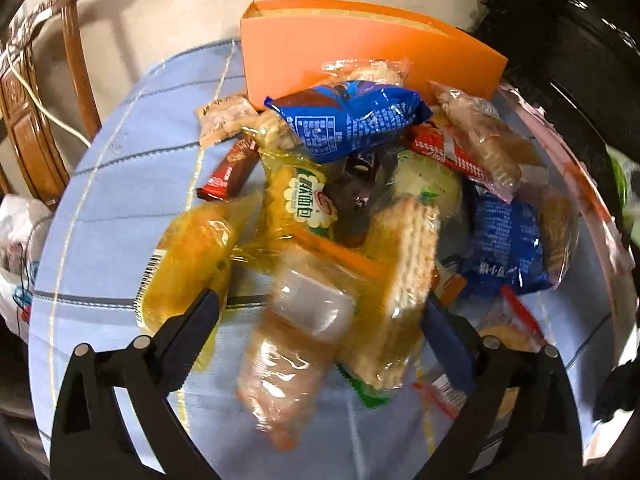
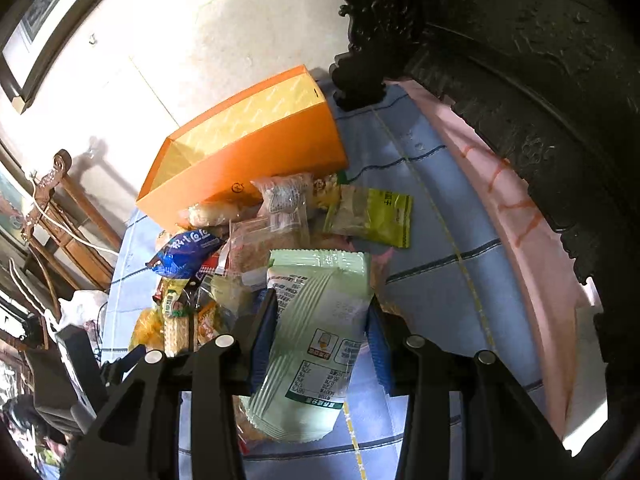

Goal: Organize snacks
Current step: 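Carry the wafer pack into the orange box with the left tool while the right tool carries the bag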

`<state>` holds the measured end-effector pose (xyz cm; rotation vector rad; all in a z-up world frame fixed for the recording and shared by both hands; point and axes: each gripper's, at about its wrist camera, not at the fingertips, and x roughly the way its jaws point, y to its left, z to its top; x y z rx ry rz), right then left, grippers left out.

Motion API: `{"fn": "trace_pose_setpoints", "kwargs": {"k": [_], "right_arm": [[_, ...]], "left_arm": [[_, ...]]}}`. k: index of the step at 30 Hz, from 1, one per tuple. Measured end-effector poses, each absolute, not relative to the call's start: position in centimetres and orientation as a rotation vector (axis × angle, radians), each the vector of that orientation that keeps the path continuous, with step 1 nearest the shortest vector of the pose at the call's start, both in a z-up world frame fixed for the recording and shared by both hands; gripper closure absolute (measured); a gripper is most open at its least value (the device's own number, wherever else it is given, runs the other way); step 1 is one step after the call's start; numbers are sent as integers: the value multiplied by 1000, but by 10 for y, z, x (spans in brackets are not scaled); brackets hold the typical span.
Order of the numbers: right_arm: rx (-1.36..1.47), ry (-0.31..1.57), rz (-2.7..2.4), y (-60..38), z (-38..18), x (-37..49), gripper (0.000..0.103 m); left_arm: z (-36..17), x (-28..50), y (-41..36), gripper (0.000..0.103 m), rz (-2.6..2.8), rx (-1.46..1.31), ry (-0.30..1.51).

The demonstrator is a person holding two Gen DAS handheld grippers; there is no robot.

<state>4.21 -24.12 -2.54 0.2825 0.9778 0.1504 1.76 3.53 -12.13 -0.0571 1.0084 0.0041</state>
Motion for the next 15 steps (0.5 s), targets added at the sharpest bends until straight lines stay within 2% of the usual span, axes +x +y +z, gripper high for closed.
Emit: {"fn": "trace_pose_setpoints", "kwargs": {"k": [3, 4, 5, 6, 9, 15], "right_arm": [[278, 969, 157, -240, -22, 42, 61], [269, 966, 160, -238, -21, 41, 61], [264, 964, 164, -237, -19, 40, 61], [264, 962, 165, -237, -18, 40, 61], [266, 961, 164, -237, -17, 41, 60], [254, 971, 182, -233, -19, 39, 60]], "left_arm": [[-126, 19, 39, 9, -22, -83, 1025], [-125, 18, 42, 19, -30, -88, 1031], [-123, 18, 44, 24, -33, -91, 1040], [-120, 16, 48, 23, -33, -97, 1047], [-112, 5, 63, 8, -11, -142, 1014], [-105, 9, 48, 8, -94, -137, 988]]}}
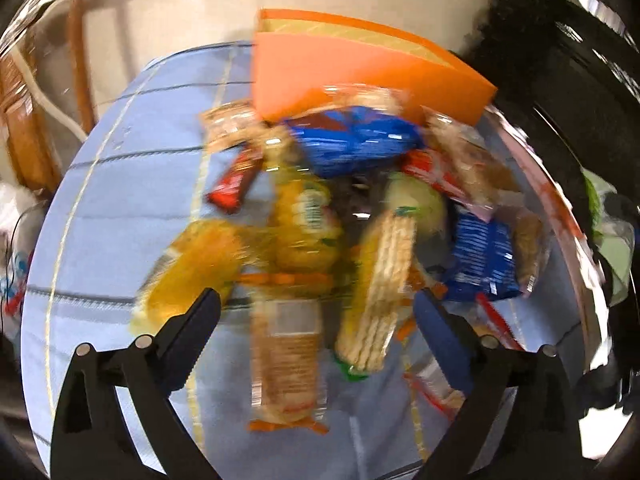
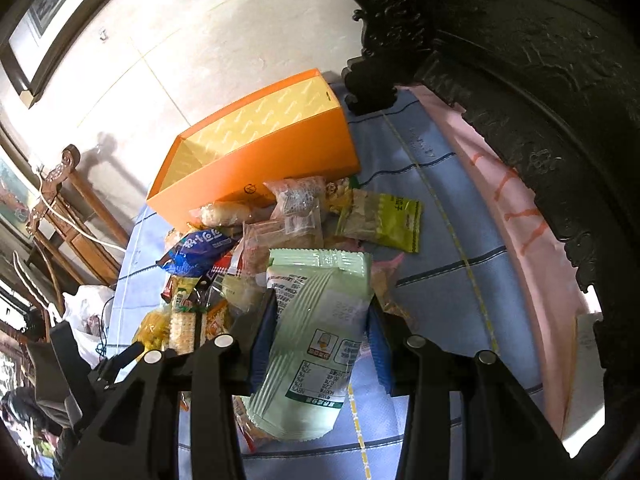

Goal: Organize snacks
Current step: 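Carry the wafer pack into the orange box with the left tool while the right tool carries the bag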

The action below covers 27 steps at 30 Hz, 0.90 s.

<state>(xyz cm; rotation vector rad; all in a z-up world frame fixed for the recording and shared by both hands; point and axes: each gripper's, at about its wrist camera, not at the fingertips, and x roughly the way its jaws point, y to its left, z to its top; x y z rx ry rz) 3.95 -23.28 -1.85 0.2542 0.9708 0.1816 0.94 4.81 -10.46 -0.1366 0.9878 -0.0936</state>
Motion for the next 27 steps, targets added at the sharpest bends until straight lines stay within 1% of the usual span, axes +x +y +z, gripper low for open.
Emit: {"fn": "trace_pose_setpoints", "kwargs": {"k": [3, 5, 6, 7, 8, 9, 10, 13, 18, 23, 25, 27], "right_arm": [[267, 972, 181, -235, -19, 39, 60], [272, 973, 175, -237, -20, 39, 60], [271, 973, 173, -238, -20, 38, 60], [273, 973, 171, -239, -19, 38, 60], [276, 970, 170, -241, -19, 37, 60], [281, 964, 164, -244, -18, 36, 60], [285, 961, 155, -246, -18, 36, 60], [300, 965, 138, -251, -20, 35, 60], [301, 945, 160, -248, -14, 32, 60], [293, 912, 202, -239, 1, 45, 60], [286, 885, 223, -233, 11, 56, 60], [288, 845, 258, -224, 27, 77, 60]], "left_arm": [[-101, 11, 14, 7, -144, 6, 947], [-117, 22, -3, 8, -129, 91, 1001], [-129, 30, -8, 17, -149, 88, 1054], [-135, 32, -11, 44, -203, 59, 1074], [-139, 33, -12, 54, -241, 39, 1094], [-149, 36, -14, 57, -235, 39, 1140], [-150, 35, -15, 57, -233, 40, 1120], [-152, 34, -23, 57, -263, 56, 1137], [-141, 35, -13, 57, -290, -101, 1155], [-80, 33, -6, 57, -265, -108, 1035], [-45, 39, -2, 57, -267, -95, 974], [-12, 63, 8, 57, -239, -76, 897]]}}
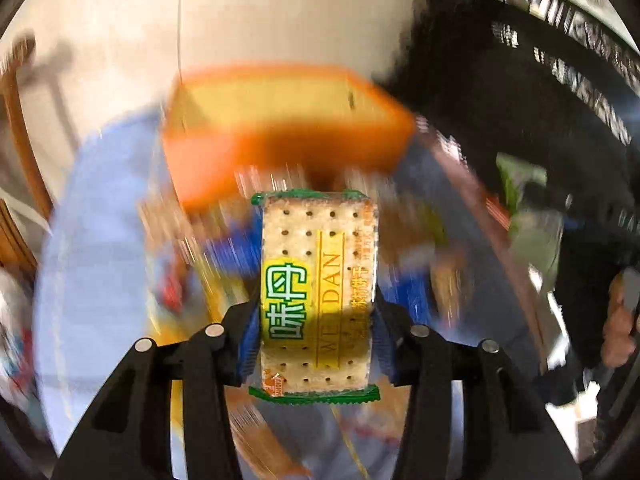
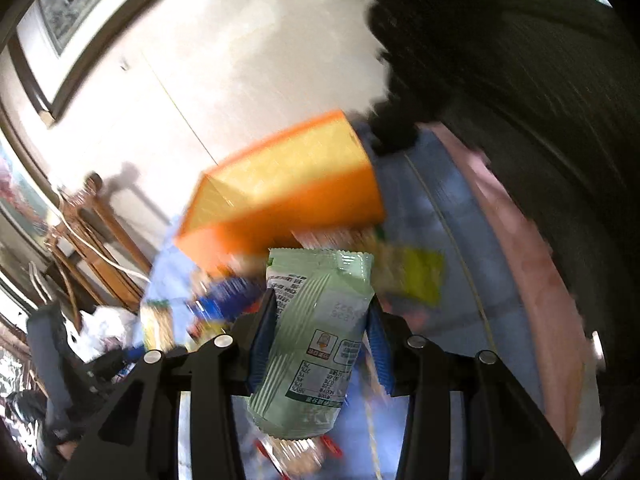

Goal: Organize snacks
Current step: 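Carry the wafer pack into the orange box with the left tool while the right tool carries the bag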

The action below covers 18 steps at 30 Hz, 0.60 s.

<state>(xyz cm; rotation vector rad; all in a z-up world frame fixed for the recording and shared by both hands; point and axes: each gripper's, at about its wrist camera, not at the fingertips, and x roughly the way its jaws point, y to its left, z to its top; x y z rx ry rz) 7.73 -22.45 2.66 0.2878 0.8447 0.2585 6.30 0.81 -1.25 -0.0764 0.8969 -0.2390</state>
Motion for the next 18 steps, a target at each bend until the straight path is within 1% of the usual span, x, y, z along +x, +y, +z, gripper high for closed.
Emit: {"fn": "trace_pose_setpoints", "kwargs": {"k": [3, 5, 8, 9, 10, 11, 12, 13, 15, 18], "right_arm": [[275, 787, 325, -205, 52, 121, 60], [197, 728, 318, -186, 66, 157, 60], [198, 747, 322, -173, 68, 212, 60], [200, 760, 348, -168, 67, 236, 58], [162, 763, 373, -160, 65, 256, 38], [124, 760, 369, -156, 62, 267, 21], [54, 751, 312, -151, 58, 281, 5], [23, 754, 281, -150, 54, 288, 4], [47, 798, 329, -156, 45, 287, 4], [60, 828, 339, -164, 30, 259, 4]], "left_arm": [[19, 115, 22, 57, -190, -68, 830], [30, 152, 26, 57, -152, -46, 777], [30, 198, 37, 57, -148, -104, 766], [27, 218, 42, 57, -143, -140, 763], [23, 233, 44, 29, -131, -157, 760], [17, 251, 45, 4, -68, -159, 787], [14, 260, 47, 5, -19, -154, 797], [13, 258, 53, 4, -33, -155, 791], [8, 242, 54, 4, -65, -115, 768], [-3, 207, 57, 4, -81, -45, 772]]}}
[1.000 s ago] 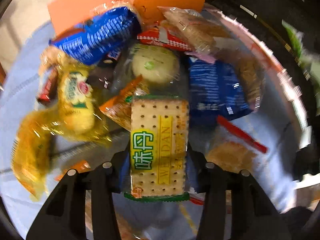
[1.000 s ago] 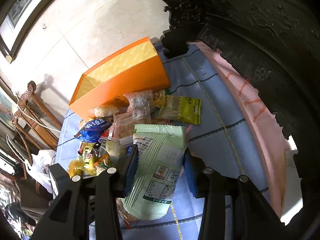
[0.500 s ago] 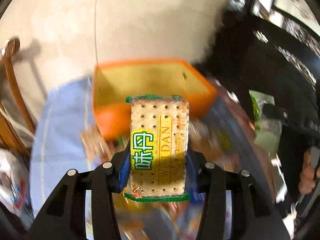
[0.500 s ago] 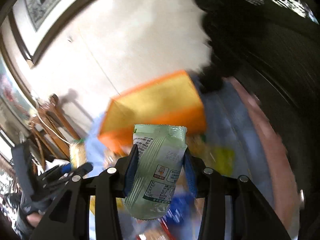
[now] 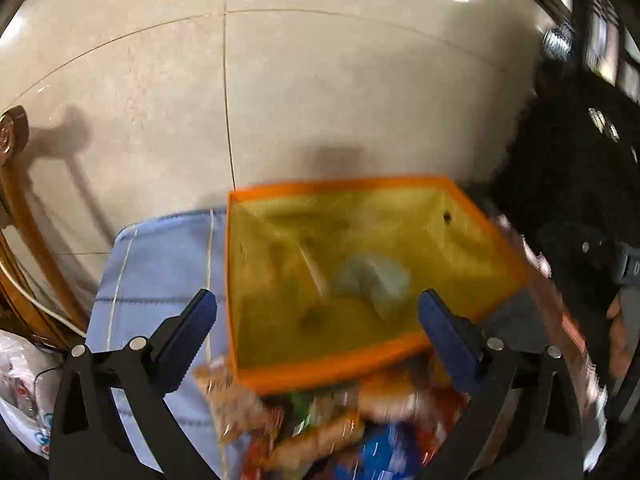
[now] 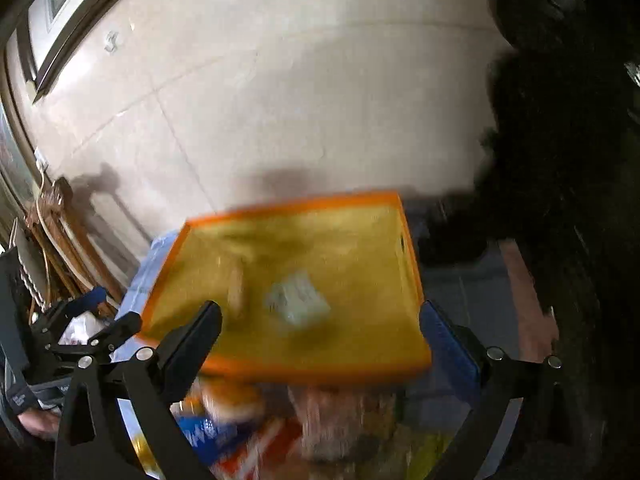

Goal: Organize snacks
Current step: 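Carry the wafer pack into the orange box with the left tool while the right tool carries the bag, then grasp a blue bag with the left tool while the right tool grasps a bread bag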

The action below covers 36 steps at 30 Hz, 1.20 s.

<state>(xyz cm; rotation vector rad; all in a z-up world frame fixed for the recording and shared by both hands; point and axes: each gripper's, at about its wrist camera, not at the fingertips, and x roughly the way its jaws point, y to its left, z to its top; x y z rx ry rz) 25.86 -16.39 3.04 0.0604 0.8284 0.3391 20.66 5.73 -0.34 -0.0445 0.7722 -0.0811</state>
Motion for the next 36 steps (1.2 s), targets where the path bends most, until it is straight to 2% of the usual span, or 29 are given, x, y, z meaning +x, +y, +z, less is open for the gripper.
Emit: {"fn": "trace_pose_setpoints", "kwargs": {"k": [7, 11, 18, 19, 21, 22, 24, 30, 36], "right_arm": [[113, 930, 327, -176, -19, 178, 4], [96, 1001, 336, -167, -57, 159, 4], [87, 1026, 332, -148, -102, 160, 4], [93, 1027, 328, -149, -107, 160, 5], [101, 1043, 315, -146, -118, 159, 20], [107, 1043, 304, -146, -119, 156, 25], [136, 1066, 284, -150, -114, 150, 26], [179, 1031, 264, -175, -73, 119, 26], [199, 914, 254, -195, -22, 120, 26]], "left_arm": [[-42, 126, 30, 4, -240, 91, 777], [-75, 120, 12, 4, -264, 214, 793], [-110, 138, 7, 4, -316, 231, 903], [-115, 141, 8, 8, -326, 207, 921], [-122, 145, 9, 36, -339, 174, 929], [-122, 144, 6, 43, -339, 195, 942], [-121, 140, 0, 51, -358, 218, 975], [-91, 120, 16, 53, -387, 52, 989], [-37, 108, 26, 53, -286, 72, 870]]}}
